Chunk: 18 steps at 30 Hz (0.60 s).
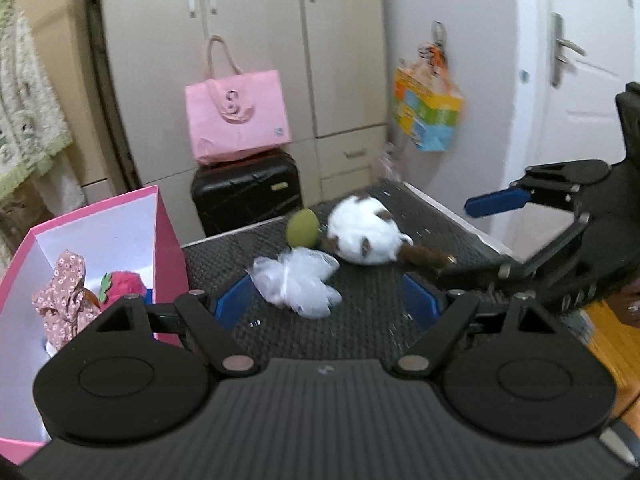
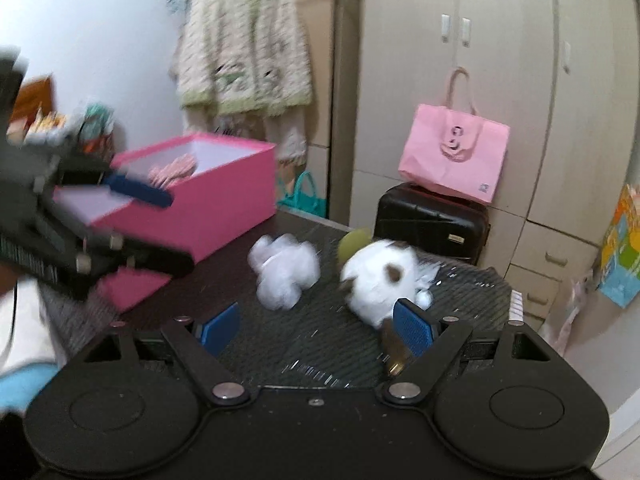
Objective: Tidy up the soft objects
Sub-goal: 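Withdraw both tools from the box toward the white mesh puff and panda plush, then grasp the white mesh puff with the left tool while the right tool grasps the green ball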
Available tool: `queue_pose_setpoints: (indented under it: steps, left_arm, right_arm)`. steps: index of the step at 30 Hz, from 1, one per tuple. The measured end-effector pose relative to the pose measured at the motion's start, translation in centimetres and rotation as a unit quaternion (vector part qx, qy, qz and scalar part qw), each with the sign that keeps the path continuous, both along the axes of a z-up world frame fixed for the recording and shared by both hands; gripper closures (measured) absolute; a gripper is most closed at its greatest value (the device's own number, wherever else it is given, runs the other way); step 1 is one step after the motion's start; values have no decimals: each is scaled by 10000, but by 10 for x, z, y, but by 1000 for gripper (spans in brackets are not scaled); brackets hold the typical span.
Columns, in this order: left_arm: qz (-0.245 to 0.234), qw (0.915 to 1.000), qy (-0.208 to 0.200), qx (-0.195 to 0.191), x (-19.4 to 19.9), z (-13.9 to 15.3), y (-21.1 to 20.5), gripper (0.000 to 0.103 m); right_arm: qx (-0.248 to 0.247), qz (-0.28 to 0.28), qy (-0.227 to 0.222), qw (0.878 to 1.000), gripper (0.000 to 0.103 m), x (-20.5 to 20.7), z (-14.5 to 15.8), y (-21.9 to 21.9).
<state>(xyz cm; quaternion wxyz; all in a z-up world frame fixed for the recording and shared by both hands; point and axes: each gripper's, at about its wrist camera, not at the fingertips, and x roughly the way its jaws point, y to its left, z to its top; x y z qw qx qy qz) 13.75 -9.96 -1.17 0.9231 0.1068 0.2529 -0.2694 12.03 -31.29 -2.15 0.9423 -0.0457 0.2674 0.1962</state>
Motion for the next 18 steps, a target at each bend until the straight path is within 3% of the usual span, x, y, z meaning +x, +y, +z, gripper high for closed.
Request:
queue_pose_setpoints:
  steps: [7,12,18]
  left_arm:
    - [555,9984,12,-116,36,-23,-21,22]
    - [760,9960,415,-201,64,-40,-31,22]
    - [1042,9929,562,-96,91,-64,-37,23]
  right_arm:
    - [645,119,380,9971,16,79,8,-19]
    - [514,345,731,9954,17,128,-1,1]
    - [362,489,1097,9921,24,166,-15,20]
